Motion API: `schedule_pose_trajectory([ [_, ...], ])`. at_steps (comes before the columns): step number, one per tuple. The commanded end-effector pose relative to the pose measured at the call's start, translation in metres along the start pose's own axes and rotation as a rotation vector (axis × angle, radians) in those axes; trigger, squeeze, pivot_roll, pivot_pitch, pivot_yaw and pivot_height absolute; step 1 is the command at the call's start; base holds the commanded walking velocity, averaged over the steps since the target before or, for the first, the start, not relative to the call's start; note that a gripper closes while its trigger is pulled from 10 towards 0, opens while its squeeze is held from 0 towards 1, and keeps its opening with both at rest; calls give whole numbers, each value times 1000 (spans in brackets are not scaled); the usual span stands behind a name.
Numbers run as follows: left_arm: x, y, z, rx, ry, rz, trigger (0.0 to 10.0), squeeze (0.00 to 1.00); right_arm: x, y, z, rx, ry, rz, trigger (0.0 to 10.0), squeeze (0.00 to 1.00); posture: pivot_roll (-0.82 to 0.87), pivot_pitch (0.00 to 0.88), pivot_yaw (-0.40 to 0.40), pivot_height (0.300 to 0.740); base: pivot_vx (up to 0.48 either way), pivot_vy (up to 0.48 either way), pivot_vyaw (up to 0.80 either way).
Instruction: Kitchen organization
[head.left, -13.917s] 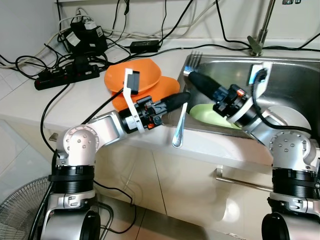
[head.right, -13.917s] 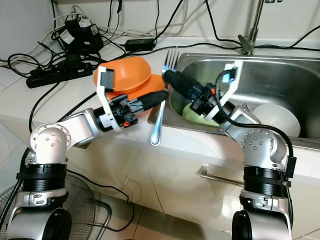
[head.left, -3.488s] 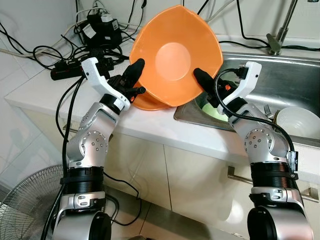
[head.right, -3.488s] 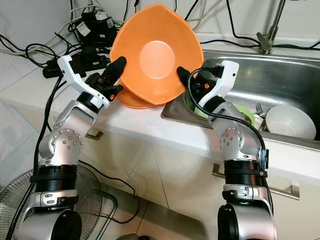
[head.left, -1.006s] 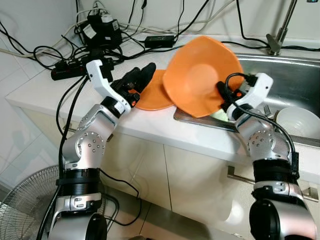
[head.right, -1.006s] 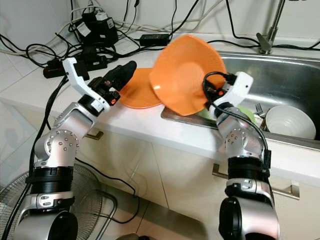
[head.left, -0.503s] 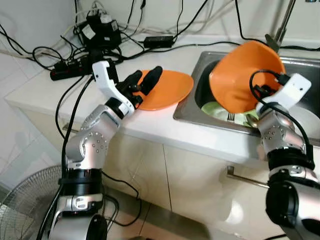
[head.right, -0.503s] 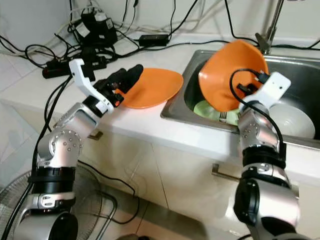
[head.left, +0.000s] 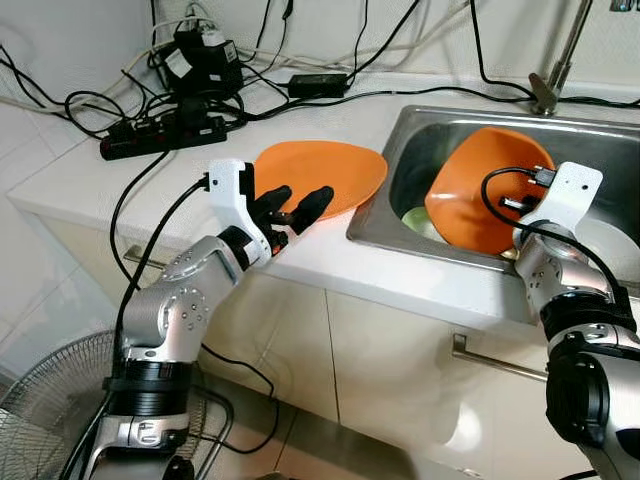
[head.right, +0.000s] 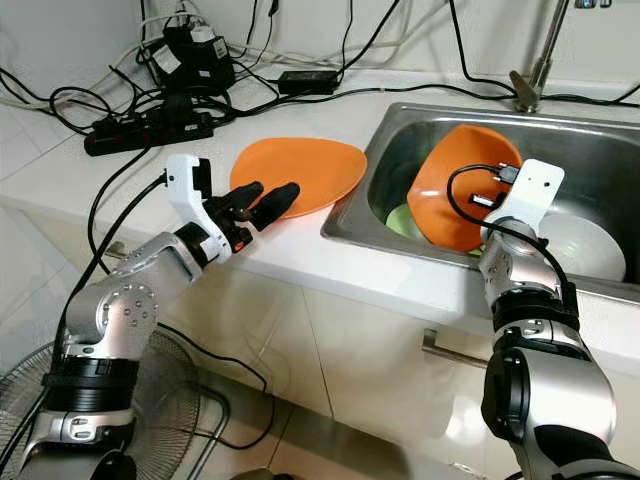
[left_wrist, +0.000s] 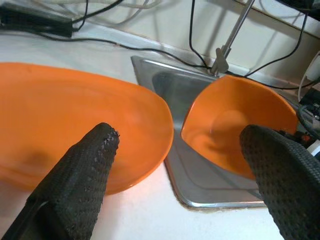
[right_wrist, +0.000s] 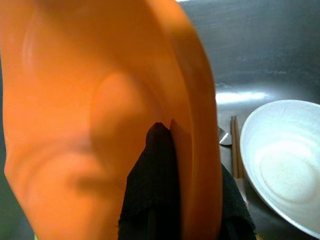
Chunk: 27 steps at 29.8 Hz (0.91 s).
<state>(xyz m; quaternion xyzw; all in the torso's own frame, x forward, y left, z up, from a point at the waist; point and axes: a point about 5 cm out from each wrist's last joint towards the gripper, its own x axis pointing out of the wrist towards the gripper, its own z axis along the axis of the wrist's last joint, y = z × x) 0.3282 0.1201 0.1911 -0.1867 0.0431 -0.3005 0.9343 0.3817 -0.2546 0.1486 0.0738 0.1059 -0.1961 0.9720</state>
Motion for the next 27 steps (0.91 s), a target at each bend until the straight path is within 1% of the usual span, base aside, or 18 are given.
schedule_pose_trajectory([
  [1, -3, 2, 4, 18, -1, 12, 10000, 1000, -3, 7, -22, 0, 85, 15, 0, 0, -17, 19, 121, 740, 0, 0, 0],
  [4, -3, 2, 2, 21, 11, 15, 10000, 1000, -3, 8, -25, 0, 101, 26, 0, 0, -21, 17, 124, 740, 0, 0, 0],
  [5, -1, 0, 2, 25, 18, 8, 10000, 1000, -3, 9, -26, -3, 111, 37, 549, 0, -26, 14, 127, 740, 0, 0, 0],
  [6, -1, 0, 2, 25, 18, 8, 10000, 1000, -3, 9, -26, -3, 111, 37, 549, 0, -26, 14, 127, 740, 0, 0, 0],
  [7, 0, -1, 2, 28, 22, 1, 10000, 957, -3, 9, -27, -4, 116, 42, 1490, 0, -29, 10, 128, 740, 0, 0, 0],
  [8, 1, -3, 1, 41, 35, -11, 10000, 0, -3, 10, -28, -11, 128, 57, 6314, 0, -34, 5, 130, 740, 0, 0, 0],
  [9, 1, -3, 1, 41, 35, -11, 10000, 0, -3, 10, -28, -11, 128, 57, 6314, 0, -34, 5, 130, 740, 0, 0, 0],
  [10, 2, -3, 0, 45, 43, -16, 10000, 0, -3, 11, -30, -28, 145, 78, 10000, 0, -38, 0, 130, 740, 0, 0, 0],
  [13, 3, -3, 0, 50, 49, -18, 10000, 0, -4, 13, -31, -36, 161, 98, 10000, 0, -41, 0, 130, 740, 0, 0, 0],
  [14, 4, -3, 1, 55, 52, -20, 10000, 0, -4, 13, -33, -43, 171, 103, 10000, 149, -43, 0, 129, 740, 0, 0, 0],
  [15, 4, -3, 1, 55, 52, -20, 10000, 0, -4, 13, -33, -43, 171, 103, 10000, 149, -43, 0, 129, 740, 0, 0, 0],
  [16, 5, -3, 1, 61, 55, -23, 10000, 0, -4, 13, -34, -49, 182, 108, 10000, 961, -46, 0, 129, 740, 0, 0, 0],
  [17, 6, -3, 1, 65, 57, -22, 10000, 0, -4, 13, -34, -48, 185, 110, 10000, 1000, -49, 0, 129, 740, 0, 0, 0],
  [27, 9, -2, 3, 73, 56, -26, 10000, 0, -3, 11, -33, -37, 194, 115, 10000, 1000, -52, 0, 125, 740, 0, 0, 0],
])
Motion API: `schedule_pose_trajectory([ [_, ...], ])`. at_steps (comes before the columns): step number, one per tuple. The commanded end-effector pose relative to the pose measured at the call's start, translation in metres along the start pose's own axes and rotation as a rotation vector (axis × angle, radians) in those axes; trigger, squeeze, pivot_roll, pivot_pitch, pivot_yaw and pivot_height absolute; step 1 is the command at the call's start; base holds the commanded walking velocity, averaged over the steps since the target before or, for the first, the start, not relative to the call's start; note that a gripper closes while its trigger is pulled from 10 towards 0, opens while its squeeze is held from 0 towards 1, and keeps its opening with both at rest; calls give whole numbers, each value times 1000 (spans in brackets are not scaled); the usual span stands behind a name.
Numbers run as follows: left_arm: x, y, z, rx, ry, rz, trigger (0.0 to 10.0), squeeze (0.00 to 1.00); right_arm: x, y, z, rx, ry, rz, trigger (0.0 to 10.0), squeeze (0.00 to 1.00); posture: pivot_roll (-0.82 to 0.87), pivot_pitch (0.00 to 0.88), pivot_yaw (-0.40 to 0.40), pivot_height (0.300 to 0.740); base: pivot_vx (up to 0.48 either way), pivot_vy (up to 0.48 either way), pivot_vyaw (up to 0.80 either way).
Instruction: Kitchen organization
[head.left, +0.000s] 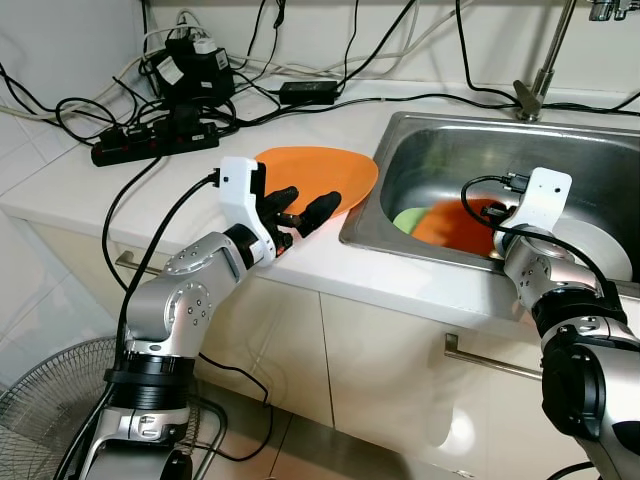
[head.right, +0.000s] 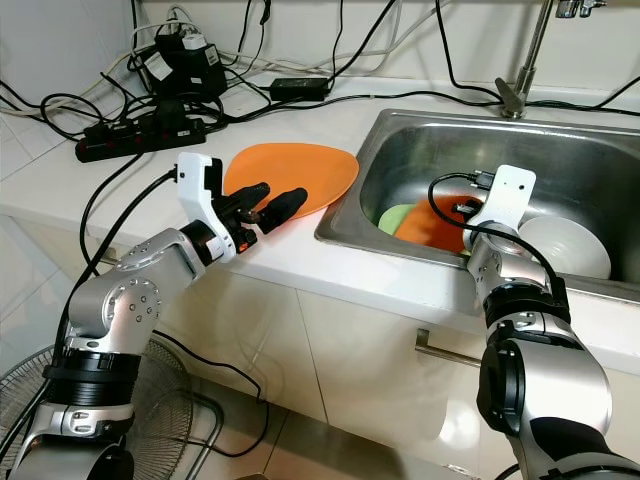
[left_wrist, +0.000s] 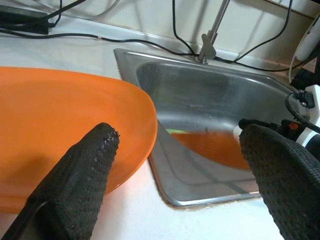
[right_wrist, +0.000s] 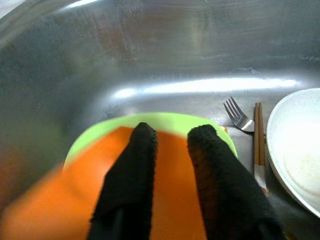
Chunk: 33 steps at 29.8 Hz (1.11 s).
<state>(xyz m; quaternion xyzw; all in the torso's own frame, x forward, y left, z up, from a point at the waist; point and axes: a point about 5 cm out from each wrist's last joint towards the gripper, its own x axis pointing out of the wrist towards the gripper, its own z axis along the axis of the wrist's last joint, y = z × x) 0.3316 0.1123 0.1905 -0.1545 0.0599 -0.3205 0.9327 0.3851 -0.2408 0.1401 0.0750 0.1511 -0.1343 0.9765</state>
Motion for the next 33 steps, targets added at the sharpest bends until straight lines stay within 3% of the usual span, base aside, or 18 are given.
schedule_pose_trajectory([
  [1, 1, 2, 5, 22, -3, 4, 10000, 0, -1, -2, -23, -2, 98, 2, 10000, 1000, -52, 0, 124, 740, 0, 0, 0],
  [12, 0, 4, 4, 24, -1, 8, 10000, 0, -1, 0, -24, 6, 94, 12, 10000, 1000, -55, 0, 120, 740, 0, 0, 0],
  [16, 0, 3, 0, 42, 22, 9, 10000, 0, -1, 10, -11, -139, 10, 101, 10000, 1000, -60, 0, 120, 740, 0, 0, 0],
  [17, 0, 3, 0, 42, 22, 9, 10000, 0, -1, 10, -11, -139, 10, 101, 10000, 1000, -60, 0, 120, 740, 0, 0, 0],
  [18, 0, 3, -1, 43, 26, 12, 10000, 0, -2, 19, -8, -210, -13, 168, 10000, 1000, -61, 0, 121, 740, 0, 0, 0],
  [20, 0, 4, -1, 42, 25, 17, 10000, 0, -3, 23, -8, -240, -23, 209, 10000, 1000, -61, 0, 121, 740, 0, 0, 0],
  [30, 0, 23, 9, 78, -34, 179, 10000, 0, -9, 34, 14, -236, -202, 282, 10000, 1000, -67, 0, 122, 740, 0, 0, 0],
  [31, -1, 32, 12, 74, -49, 242, 10000, 973, -11, 39, 20, -242, -240, 309, 10000, 1000, -66, 0, 124, 740, 0, 0, 0],
  [33, -1, 36, 14, 79, -62, 274, 10000, 1000, -14, 46, 23, -224, -258, 344, 10000, 1000, -66, 0, 125, 740, 0, 0, 0],
])
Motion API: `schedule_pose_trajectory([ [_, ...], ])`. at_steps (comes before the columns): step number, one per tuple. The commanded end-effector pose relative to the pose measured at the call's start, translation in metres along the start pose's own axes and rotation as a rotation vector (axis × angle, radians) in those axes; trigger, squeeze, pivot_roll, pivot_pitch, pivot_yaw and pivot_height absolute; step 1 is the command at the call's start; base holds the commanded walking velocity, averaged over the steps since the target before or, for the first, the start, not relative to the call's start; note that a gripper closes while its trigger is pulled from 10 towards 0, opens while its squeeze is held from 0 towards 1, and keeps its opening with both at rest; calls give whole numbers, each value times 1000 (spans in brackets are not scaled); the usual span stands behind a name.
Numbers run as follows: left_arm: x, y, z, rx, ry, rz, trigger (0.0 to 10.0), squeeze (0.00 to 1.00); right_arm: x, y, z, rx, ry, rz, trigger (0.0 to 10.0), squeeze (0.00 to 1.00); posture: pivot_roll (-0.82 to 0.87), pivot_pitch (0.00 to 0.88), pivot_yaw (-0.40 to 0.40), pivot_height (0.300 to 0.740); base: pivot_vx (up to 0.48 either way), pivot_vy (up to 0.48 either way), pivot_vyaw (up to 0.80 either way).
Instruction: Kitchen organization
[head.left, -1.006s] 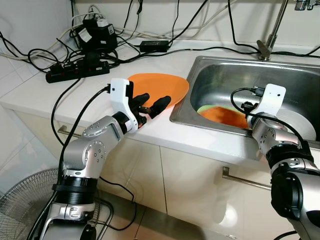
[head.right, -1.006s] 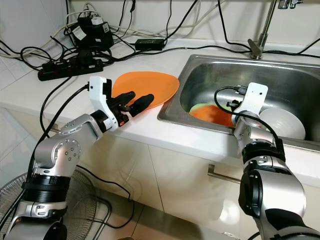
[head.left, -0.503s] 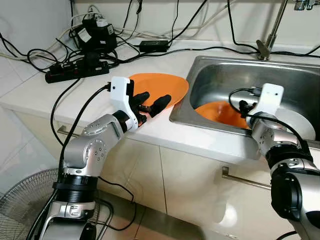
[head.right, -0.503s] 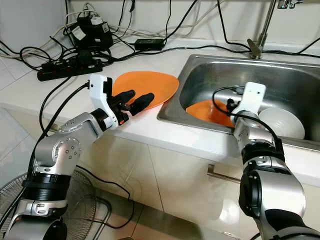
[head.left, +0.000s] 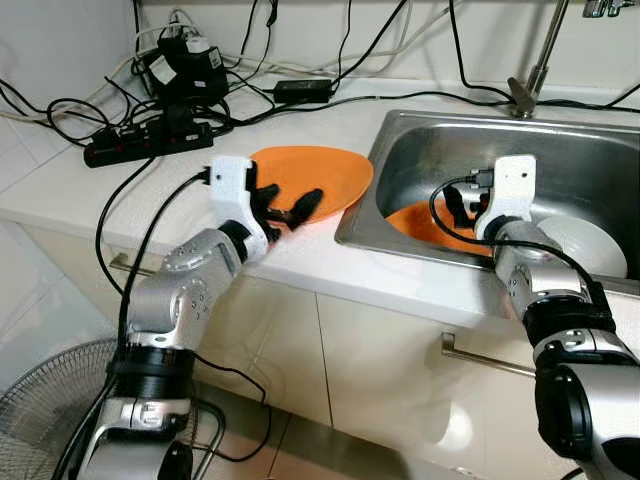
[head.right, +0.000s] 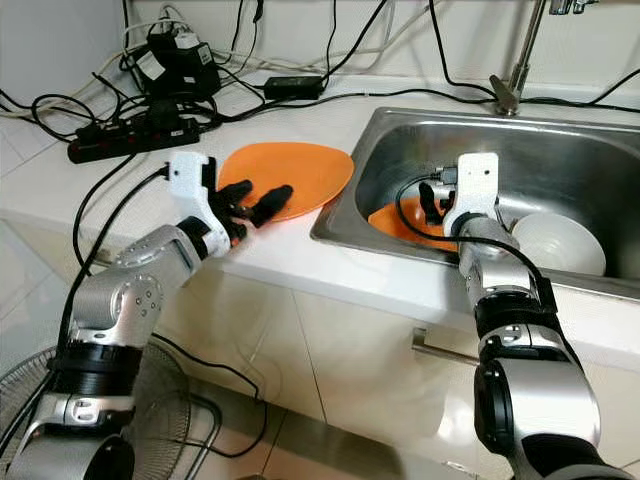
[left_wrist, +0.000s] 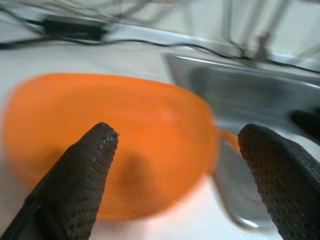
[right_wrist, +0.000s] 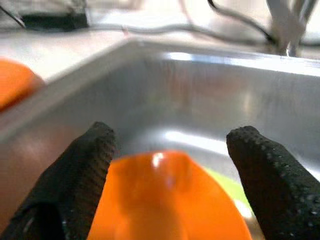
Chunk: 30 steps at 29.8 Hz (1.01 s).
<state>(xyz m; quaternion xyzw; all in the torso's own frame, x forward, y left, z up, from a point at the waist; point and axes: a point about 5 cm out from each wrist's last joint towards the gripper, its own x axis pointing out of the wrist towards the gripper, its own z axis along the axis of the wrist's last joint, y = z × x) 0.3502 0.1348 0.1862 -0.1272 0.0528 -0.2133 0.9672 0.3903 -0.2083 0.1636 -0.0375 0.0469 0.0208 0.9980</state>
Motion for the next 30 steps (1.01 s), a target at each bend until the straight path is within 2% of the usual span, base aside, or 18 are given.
schedule_pose_trajectory([
  [1, 0, 11, 11, 21, -41, 74, 10000, 1000, 0, 16, 13, 43, -68, 86, 10000, 1000, -66, 0, 125, 740, 0, 0, 0],
  [2, 0, 13, 12, 30, -50, 98, 10000, 1000, -1, 23, 17, 59, -90, 137, 10000, 1000, -64, 0, 126, 740, 0, 0, 0],
  [3, -1, 23, 15, 59, -59, 186, 10000, 1000, -4, 39, 22, 76, -123, 248, 10000, 886, -65, 0, 126, 740, 0, 0, 0],
  [5, -1, 27, 15, 66, -60, 213, 10000, 1000, -6, 43, 23, 78, -129, 274, 10000, 886, -65, 0, 127, 740, 0, 0, 0],
  [6, -2, 32, 14, 63, -57, 253, 10000, 408, -7, 49, 24, 74, -133, 309, 10000, 0, -65, 0, 127, 740, 0, 0, 0],
  [7, -2, 38, 14, 68, -54, 292, 10000, 0, -9, 54, 24, 58, -137, 344, 10000, 0, -65, 0, 127, 740, 0, 0, 0],
  [10, -4, 48, 11, 65, -41, 351, 10000, 0, -12, 63, 25, 41, -147, 393, 10000, 0, -67, 0, 128, 740, 0, 0, 0],
  [11, -4, 55, 8, 41, -26, 402, 10000, 0, -17, 71, 29, 69, -153, 453, 10000, 0, -71, 0, 130, 740, 0, 0, 0],
  [12, -4, 55, 8, 41, -26, 402, 10000, 0, -17, 71, 29, 69, -153, 453, 10000, 0, -71, 0, 130, 740, 0, 0, 0],
  [14, -3, 65, 4, -47, -7, 455, 10000, 0, -36, 89, 31, 76, -120, 664, 10000, 0, -76, 0, 130, 740, 0, 0, 0],
  [15, -3, 65, 4, -47, -7, 455, 10000, 0, -36, 89, 31, 76, -120, 664, 10000, 0, -76, 0, 130, 740, 0, 0, 0],
  [16, -2, 68, 2, -91, -3, 461, 10000, 0, -43, 92, 27, 39, -88, 706, 10000, 0, -78, 0, 131, 740, 0, 0, 0],
  [19, 0, 71, -1, -159, 6, 467, 10000, 0, -47, 92, 24, 29, -63, 711, 10000, 0, -85, 0, 131, 740, 0, 0, 0],
  [22, 7, 73, -7, -315, 24, 452, 10000, 0, -53, 90, 20, 23, -40, 712, 10000, 0, -100, 0, 134, 740, 0, 0, 0],
  [24, 7, 73, -7, -315, 24, 452, 10000, 0, -53, 90, 20, 23, -40, 712, 10000, 0, -100, 0, 134, 740, 0, 0, 0],
  [25, 12, 70, -9, -384, 37, 428, 10000, 0, -57, 90, 20, 20, -32, 710, 10000, 0, -111, 0, 140, 740, 0, 0, 0],
  [27, 17, 68, -10, -452, 48, 413, 10000, 0, -63, 89, 22, 12, -23, 712, 10000, 0, -117, 0, 145, 740, 0, 0, 0],
  [30, 21, 67, -10, -484, 58, 408, 10000, 0, -67, 88, 24, 9, -19, 712, 10000, 0, -126, 4, 151, 740, 0, 0, 0],
])
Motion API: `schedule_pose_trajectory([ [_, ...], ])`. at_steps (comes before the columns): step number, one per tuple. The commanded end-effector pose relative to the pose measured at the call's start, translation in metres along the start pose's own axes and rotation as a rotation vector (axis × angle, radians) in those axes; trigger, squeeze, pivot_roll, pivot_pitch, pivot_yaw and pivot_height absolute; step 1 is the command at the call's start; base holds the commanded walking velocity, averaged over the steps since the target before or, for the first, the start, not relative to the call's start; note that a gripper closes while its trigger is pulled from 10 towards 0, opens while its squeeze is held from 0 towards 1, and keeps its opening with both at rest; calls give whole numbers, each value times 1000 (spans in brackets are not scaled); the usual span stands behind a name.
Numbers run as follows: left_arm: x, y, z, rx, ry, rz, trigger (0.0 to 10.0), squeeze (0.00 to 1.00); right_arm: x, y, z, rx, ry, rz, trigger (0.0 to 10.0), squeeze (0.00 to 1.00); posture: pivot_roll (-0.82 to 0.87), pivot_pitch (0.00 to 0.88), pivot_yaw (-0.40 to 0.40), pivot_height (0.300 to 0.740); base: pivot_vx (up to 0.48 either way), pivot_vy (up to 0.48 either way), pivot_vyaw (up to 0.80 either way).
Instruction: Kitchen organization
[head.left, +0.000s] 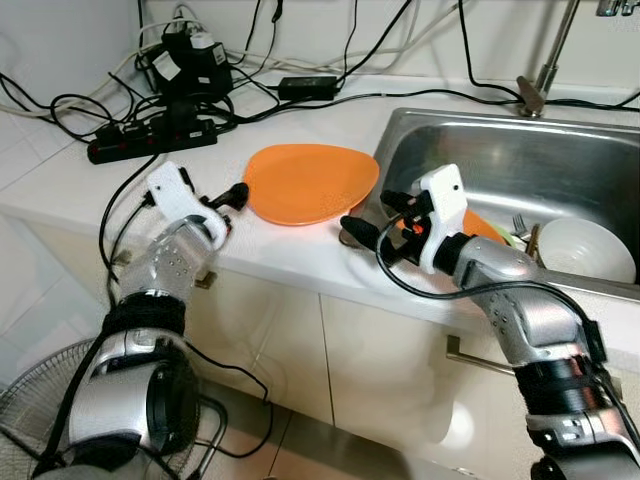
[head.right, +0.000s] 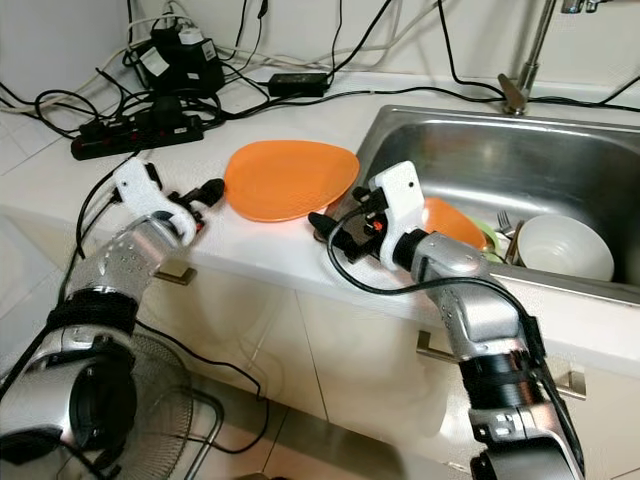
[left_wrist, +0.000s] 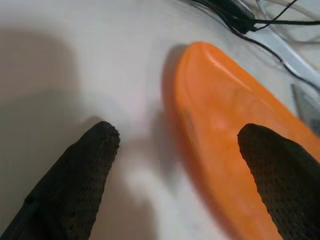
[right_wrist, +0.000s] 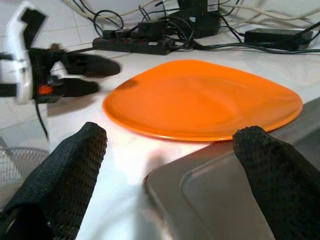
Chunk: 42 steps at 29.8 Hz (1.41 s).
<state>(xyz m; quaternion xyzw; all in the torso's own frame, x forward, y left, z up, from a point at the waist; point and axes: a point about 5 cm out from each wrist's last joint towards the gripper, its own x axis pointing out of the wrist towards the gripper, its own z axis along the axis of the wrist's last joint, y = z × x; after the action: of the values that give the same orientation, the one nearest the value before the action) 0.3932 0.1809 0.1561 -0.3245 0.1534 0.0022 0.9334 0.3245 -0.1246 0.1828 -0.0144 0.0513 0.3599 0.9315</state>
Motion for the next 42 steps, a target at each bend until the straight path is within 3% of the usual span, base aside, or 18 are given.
schedule_pose_trajectory([
  [1, 2, -2, 0, -58, 15, -9, 10000, 0, -2, 6, 6, -8, -6, 14, 10000, 0, -133, 10, 155, 740, 0, 0, 0],
  [8, 7, -9, -7, -154, 64, -24, 10000, 0, -9, 10, 10, -23, -6, 12, 10000, 0, -157, 27, 166, 740, 0, 0, 0],
  [10, 9, -9, -12, -226, 81, -17, 10000, 0, -13, 12, 12, -25, 4, 5, 10000, 0, -171, 35, 170, 740, 0, 0, 0],
  [11, 9, -9, -14, -262, 85, -15, 9098, 0, -14, 12, 12, -26, 7, 2, 10000, 0, -175, 39, 172, 740, 0, 0, 0],
  [12, 9, -9, -14, -262, 85, -15, 9098, 0, -14, 12, 12, -26, 7, 2, 10000, 0, -175, 39, 172, 740, 0, 0, 0],
  [13, 9, -9, -16, -289, 89, -14, 6078, 0, -15, 12, 12, -26, 10, 0, 10000, 0, -176, 40, 172, 740, 0, 0, 0],
  [14, 10, -9, -19, -315, 96, -15, 0, 0, -16, 12, 12, -27, 12, -2, 10000, 0, -178, 41, 173, 740, 0, 0, 0],
  [23, 11, -15, -37, -367, 157, -25, 0, 0, -18, 15, 10, -19, 28, -5, 10000, 0, -174, 44, 177, 740, 0, 0, 0],
  [42, 9, -4, -39, -428, 142, -18, 0, 0, -13, 16, 7, -4, 29, -10, 10000, 0, -161, 32, 183, 740, 0, 0, 0],
])
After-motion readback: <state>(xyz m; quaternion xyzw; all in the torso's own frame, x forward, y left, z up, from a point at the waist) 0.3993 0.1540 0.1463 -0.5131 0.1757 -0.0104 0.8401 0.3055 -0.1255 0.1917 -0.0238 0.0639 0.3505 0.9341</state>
